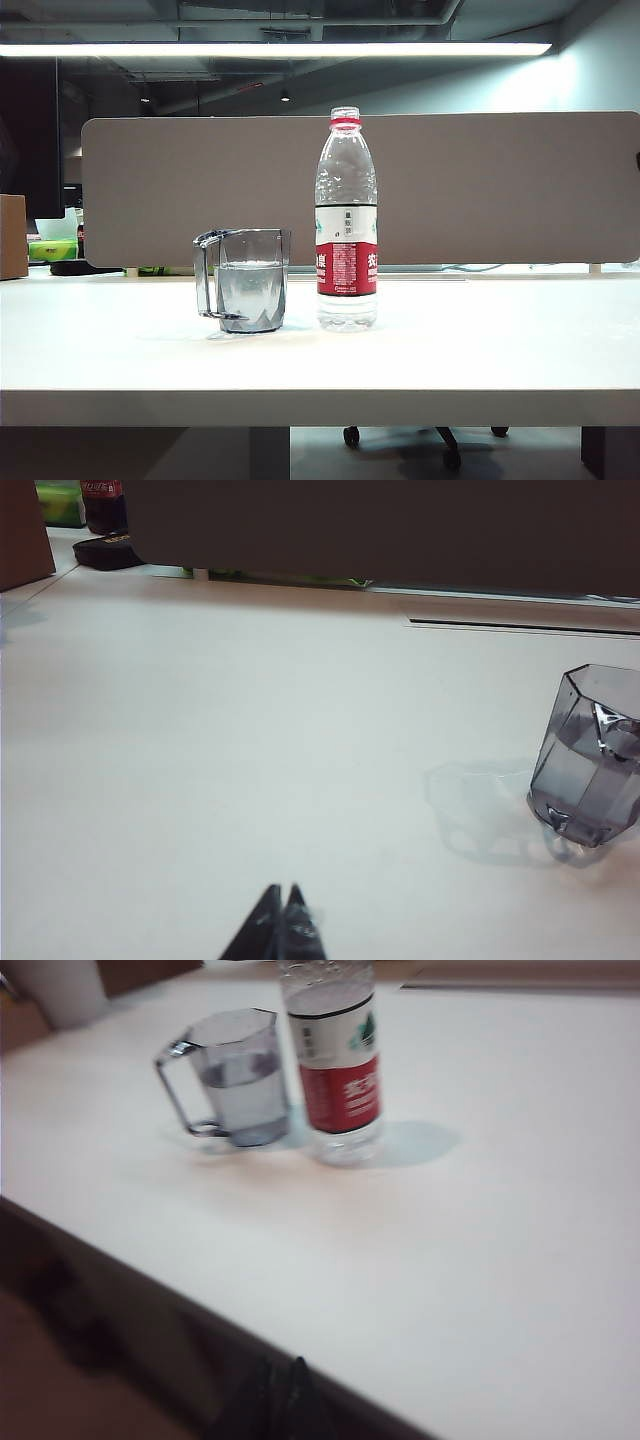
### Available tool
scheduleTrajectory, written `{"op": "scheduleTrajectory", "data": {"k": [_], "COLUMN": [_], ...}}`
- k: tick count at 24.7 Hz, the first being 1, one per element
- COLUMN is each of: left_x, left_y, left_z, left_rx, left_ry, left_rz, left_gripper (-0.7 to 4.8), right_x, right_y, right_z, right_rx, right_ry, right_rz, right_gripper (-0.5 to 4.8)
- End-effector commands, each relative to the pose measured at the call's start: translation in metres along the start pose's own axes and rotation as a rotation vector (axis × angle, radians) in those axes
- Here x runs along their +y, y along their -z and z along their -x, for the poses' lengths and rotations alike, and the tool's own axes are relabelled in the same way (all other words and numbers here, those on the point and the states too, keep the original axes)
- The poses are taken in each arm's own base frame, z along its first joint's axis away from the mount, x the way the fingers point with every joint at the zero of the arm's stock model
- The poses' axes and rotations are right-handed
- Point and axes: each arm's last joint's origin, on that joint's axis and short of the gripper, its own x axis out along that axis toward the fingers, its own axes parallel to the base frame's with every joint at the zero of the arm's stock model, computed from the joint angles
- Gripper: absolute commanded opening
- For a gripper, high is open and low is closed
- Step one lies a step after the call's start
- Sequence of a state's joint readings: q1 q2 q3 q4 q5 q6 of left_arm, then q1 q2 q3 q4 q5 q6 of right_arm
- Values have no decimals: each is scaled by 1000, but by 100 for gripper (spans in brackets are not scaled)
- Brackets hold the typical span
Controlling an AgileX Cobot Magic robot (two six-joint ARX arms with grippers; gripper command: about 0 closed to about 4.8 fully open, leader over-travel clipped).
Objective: Pick up the mineral water bottle on the table and pour water into the mug until it's half full.
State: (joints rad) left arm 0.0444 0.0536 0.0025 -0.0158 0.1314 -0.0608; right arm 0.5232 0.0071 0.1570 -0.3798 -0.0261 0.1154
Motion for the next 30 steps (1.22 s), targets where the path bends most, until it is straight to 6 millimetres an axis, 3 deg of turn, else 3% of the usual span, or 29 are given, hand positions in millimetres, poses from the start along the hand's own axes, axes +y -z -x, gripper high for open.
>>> {"op": "scheduleTrajectory", "data": {"k": [1, 9, 15, 21, 30], "left_x": [0, 0, 0, 0, 0], "left_y": [-3, -3, -3, -3, -3], "left_z": [0, 0, 0, 0, 0], "left_rx": [-13, -12, -13, -13, -13], "left_ry": [9, 7, 5, 5, 6], "left_rz": [0, 1, 0, 0, 1], "left_gripper": [-5, -5, -5, -5, -5], "right_x": [-6, -36, -53, -55, -55], "right_y": [-6, -13, 1, 20, 22], "right_z": [2, 5, 2, -3, -4], "right_rx": [-52, -238, -292, -138, -121], "right_ry": [141, 372, 487, 480, 476], "right_rz": [129, 99, 104, 45, 39], "right_gripper": [36, 36, 36, 36, 36]}}
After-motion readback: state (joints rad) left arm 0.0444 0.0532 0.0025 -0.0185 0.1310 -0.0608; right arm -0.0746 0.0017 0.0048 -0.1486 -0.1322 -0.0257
